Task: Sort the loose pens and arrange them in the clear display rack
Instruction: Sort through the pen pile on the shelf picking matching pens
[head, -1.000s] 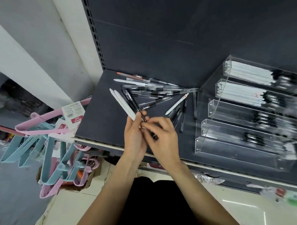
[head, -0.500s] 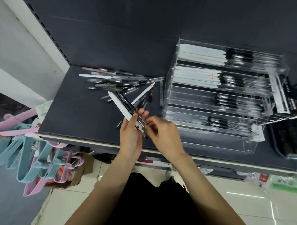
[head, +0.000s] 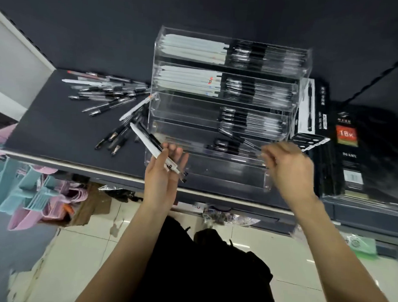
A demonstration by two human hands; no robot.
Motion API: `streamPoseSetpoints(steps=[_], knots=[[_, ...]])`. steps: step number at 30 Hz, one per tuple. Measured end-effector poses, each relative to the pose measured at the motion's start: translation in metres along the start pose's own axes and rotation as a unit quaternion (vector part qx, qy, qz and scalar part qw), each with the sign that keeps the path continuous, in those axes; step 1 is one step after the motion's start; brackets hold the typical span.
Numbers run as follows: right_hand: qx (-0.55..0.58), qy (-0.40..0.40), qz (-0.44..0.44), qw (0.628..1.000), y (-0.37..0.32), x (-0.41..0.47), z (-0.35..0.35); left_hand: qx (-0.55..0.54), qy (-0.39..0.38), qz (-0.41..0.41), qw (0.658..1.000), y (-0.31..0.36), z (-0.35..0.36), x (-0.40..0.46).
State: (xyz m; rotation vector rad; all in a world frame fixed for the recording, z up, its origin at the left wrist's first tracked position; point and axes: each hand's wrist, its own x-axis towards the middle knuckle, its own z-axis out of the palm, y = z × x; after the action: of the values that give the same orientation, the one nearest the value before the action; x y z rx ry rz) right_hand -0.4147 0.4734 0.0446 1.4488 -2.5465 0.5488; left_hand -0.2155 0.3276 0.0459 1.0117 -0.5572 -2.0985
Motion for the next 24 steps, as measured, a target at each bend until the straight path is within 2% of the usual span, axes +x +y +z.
streamPoseSetpoints(steps=[3,6,12,16,21,24], knots=[[-0.093,-0.036,-0.097,0.990,0.019,0.012,0.007,0.028,-0.003,-0.015,0.999,-0.011,0.002,-0.008],[-0.165,-0.066,-0.152,0.972,0.024,0.022,0.013,0.046,-0.007,-0.030,0.998,-0.018,0.007,-0.015],[-0.174,-0.034,-0.238,0.955,0.033,0.022,0.018,0.077,-0.030,-0.046,0.996,-0.029,0.011,-0.026],[-0.224,-0.048,-0.241,0.943,0.029,0.021,0.018,0.092,-0.010,-0.047,0.995,-0.033,0.011,-0.028],[-0.286,-0.092,-0.202,0.932,0.013,0.026,0.021,0.143,0.008,-0.049,0.988,-0.036,0.006,-0.029],[-0.270,-0.088,-0.173,0.943,0.010,0.026,0.021,0.135,0.000,-0.056,0.989,-0.037,0.007,-0.030]])
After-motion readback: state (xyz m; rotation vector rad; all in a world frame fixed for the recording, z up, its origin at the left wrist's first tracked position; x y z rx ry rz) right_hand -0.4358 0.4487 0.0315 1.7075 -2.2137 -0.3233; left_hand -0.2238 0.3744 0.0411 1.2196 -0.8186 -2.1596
